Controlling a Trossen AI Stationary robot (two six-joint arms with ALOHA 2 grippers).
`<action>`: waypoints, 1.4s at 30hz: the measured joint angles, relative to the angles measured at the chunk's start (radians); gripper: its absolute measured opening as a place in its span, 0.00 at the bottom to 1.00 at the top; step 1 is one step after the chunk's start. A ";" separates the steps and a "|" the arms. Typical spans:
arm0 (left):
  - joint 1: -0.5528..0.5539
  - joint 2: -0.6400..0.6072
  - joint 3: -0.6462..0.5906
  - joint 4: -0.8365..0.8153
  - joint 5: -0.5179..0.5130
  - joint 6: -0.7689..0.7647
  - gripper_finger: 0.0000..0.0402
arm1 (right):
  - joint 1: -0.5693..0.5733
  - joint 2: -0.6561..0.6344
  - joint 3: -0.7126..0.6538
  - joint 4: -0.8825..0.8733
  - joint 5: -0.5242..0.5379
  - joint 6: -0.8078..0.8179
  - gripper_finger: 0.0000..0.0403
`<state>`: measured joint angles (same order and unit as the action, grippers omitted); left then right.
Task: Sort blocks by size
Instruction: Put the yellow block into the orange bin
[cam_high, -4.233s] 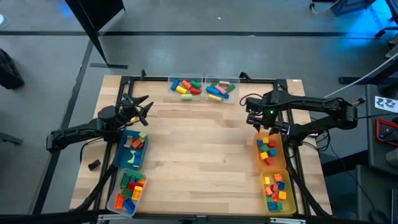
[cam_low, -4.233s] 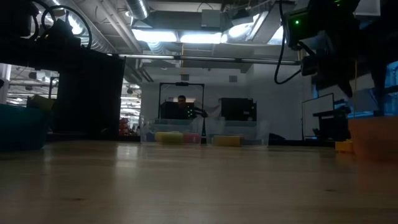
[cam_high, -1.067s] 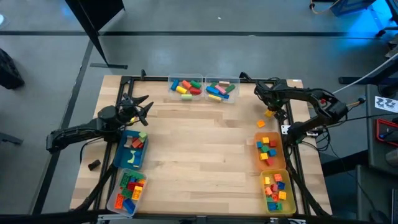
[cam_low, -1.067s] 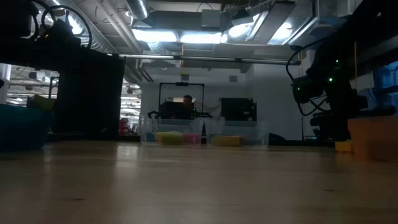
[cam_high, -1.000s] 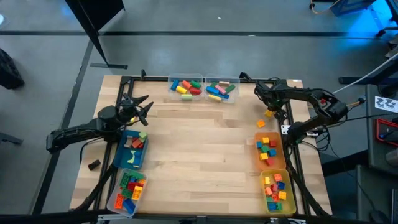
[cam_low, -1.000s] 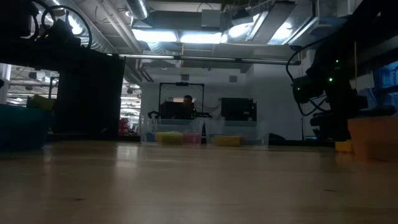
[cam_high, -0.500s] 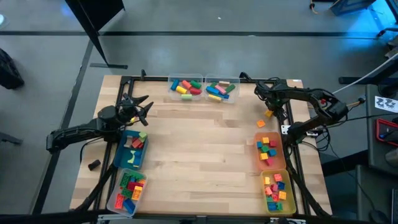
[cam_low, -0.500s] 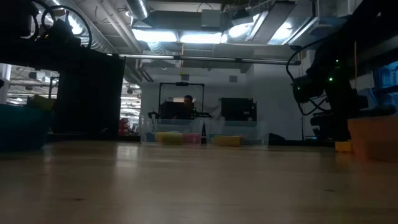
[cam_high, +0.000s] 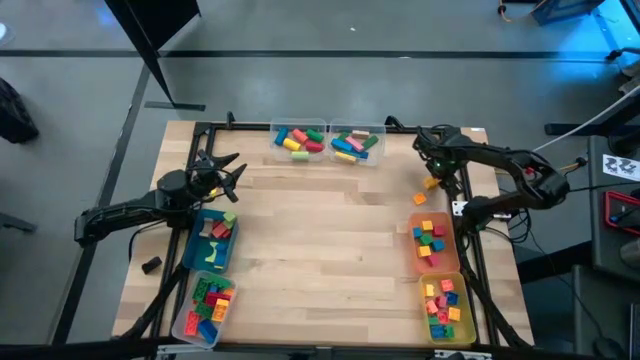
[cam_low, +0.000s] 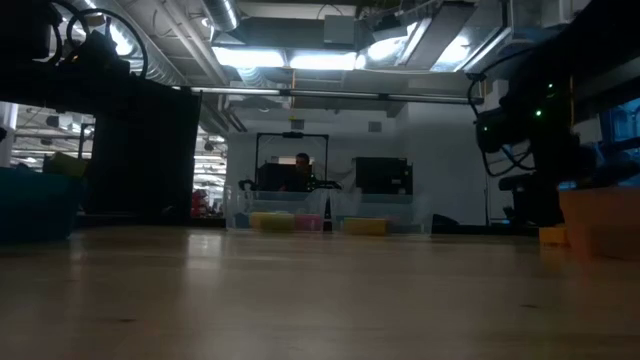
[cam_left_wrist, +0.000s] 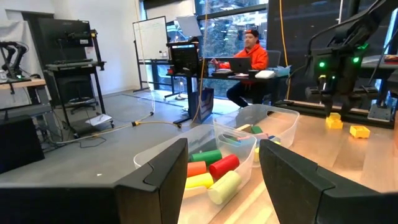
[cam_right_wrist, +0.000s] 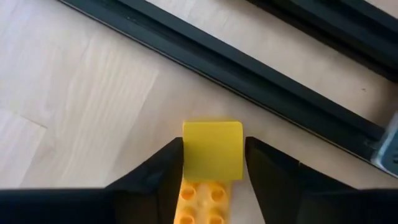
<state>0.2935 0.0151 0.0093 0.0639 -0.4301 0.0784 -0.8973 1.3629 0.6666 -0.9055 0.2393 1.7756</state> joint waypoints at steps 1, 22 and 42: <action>0.000 0.000 0.000 0.000 0.000 0.000 0.46 | 0.000 -0.012 0.000 -0.009 -0.005 0.000 0.42; 0.000 0.000 0.000 0.000 0.000 0.000 0.46 | 0.000 -0.048 0.000 -0.034 0.013 0.000 0.37; 0.000 0.000 0.000 0.000 0.000 0.000 0.46 | 0.001 -0.048 0.001 -0.039 0.018 -0.001 0.42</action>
<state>0.2934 0.0151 0.0090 0.0637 -0.4301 0.0784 -0.8967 1.3149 0.6674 -0.9443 0.2578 1.7744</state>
